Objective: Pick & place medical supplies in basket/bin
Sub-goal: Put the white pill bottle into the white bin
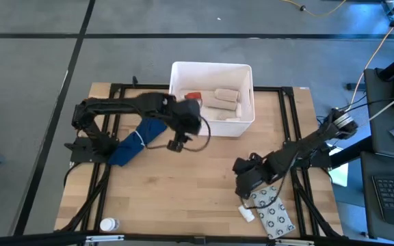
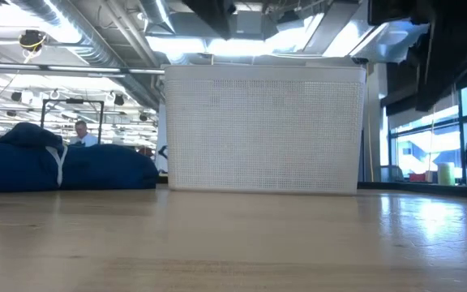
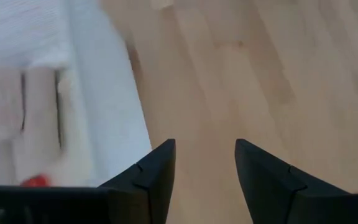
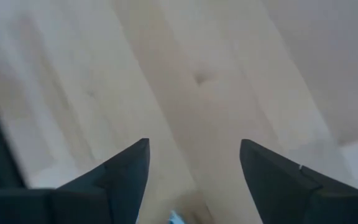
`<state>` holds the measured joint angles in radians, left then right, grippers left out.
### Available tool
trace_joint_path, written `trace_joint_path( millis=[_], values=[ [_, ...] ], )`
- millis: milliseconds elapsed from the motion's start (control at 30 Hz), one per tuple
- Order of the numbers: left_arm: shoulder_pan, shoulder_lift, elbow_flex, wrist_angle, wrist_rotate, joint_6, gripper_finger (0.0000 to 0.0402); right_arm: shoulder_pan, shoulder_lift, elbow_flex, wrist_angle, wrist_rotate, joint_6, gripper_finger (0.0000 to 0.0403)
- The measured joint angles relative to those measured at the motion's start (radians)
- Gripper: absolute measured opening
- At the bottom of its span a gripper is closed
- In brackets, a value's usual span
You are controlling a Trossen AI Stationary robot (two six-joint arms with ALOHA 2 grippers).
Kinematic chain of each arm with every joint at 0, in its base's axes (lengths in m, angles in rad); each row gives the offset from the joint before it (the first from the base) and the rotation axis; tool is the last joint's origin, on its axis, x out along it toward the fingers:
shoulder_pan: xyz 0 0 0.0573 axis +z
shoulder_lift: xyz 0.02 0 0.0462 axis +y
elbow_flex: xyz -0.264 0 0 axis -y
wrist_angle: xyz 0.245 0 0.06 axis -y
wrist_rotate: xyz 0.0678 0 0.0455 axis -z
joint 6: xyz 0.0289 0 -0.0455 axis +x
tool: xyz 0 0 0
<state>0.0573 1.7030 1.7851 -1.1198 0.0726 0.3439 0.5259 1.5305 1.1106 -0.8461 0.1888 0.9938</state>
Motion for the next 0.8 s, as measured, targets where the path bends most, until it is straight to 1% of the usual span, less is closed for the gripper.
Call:
trace_joint_path(
  millis=[67, 133, 233, 333, 467, 600, 700, 800],
  values=[
    [0.031, -0.038, -0.002, -0.008, 0.033, -0.045, 0.0157, -0.001, 0.071, 0.065, -0.082, -0.032, 0.022, 0.0247],
    [0.047, -0.086, -0.029, 0.035, 0.064, -0.072, 0.0157, 0.000, 0.137, 0.116, -0.142, -0.080, 0.045, 0.0247],
    [0.055, -0.167, -0.140, 0.181, 0.086, -0.080, 0.0157, 0.013, 0.216, 0.173, -0.182, -0.171, 0.054, 0.0246],
    [0.050, -0.264, -0.291, 0.365, 0.090, -0.078, 0.0157, 0.034, 0.261, 0.206, -0.188, -0.242, 0.075, 0.0246],
    [0.032, -0.402, -0.522, 0.609, 0.087, -0.128, 0.0157, 0.075, 0.285, 0.222, -0.185, -0.248, 0.161, 0.0246],
    [-0.006, -0.508, -0.739, 0.853, 0.081, -0.192, 0.0157, 0.118, 0.302, 0.222, -0.169, -0.261, 0.270, 0.0246],
    [-0.037, -0.555, -0.867, 1.008, 0.079, -0.210, 0.0157, 0.146, 0.311, 0.222, -0.126, -0.261, 0.313, 0.0246],
    [-0.065, -0.573, -0.957, 1.144, 0.076, -0.241, 0.0157, 0.164, 0.314, 0.222, -0.074, -0.261, 0.316, 0.0246]
  ],
)
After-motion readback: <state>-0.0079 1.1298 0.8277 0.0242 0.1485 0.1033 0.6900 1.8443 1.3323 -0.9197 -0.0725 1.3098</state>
